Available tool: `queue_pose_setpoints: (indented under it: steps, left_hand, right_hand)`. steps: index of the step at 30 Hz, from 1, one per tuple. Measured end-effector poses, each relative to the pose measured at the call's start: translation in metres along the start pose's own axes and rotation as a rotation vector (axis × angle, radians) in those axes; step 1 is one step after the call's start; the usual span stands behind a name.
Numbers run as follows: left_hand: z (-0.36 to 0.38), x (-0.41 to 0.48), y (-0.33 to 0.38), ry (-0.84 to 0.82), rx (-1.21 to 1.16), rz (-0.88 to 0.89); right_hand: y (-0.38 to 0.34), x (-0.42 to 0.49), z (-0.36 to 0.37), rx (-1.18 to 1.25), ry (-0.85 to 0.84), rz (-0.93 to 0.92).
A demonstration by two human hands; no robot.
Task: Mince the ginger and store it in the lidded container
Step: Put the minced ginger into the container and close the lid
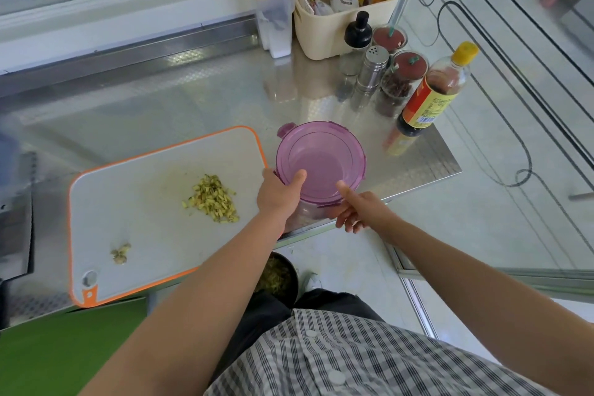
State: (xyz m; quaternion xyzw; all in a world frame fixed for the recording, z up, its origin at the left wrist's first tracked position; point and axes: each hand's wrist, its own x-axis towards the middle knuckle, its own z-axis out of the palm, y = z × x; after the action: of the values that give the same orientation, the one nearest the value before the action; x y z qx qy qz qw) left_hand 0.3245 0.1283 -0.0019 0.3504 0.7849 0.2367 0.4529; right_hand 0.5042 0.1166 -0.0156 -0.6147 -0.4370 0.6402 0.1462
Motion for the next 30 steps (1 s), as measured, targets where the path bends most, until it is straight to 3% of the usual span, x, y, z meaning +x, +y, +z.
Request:
queue_pose_setpoints:
  steps: [4,6,9,14,22,25,30]
  left_hand:
    - [-0.001,-0.005,0.015,0.227,0.408,0.197]
    - [0.009,-0.007,0.014,0.152,0.550,0.351]
    - [0.021,-0.009,0.005,0.057,0.725,0.368]
    - [0.023,-0.006,-0.001,0.088,0.784,0.393]
    - [0.017,-0.006,0.003,0.022,0.782,0.384]
    - [0.013,-0.004,0.004,-0.007,0.774,0.428]
    - [-0.002,0.006,0.011,-0.095,0.858,0.533]
  right_hand:
    - [-0.012,0.008,-0.023,0.084,0.202,-0.046]
    - [-0.018,0.015,-0.025,0.074,0.235,-0.079]
    - [-0.017,0.023,-0.020,-0.144,0.177,-0.048]
    - [0.002,0.015,-0.012,-0.072,0.094,-0.120]
    - [0.011,0.018,0.005,0.099,0.267,-0.184]
    - [0.006,0.013,0.003,0.089,0.225,-0.155]
    - [-0.009,0.025,-0.021,0.146,0.350,-0.133]
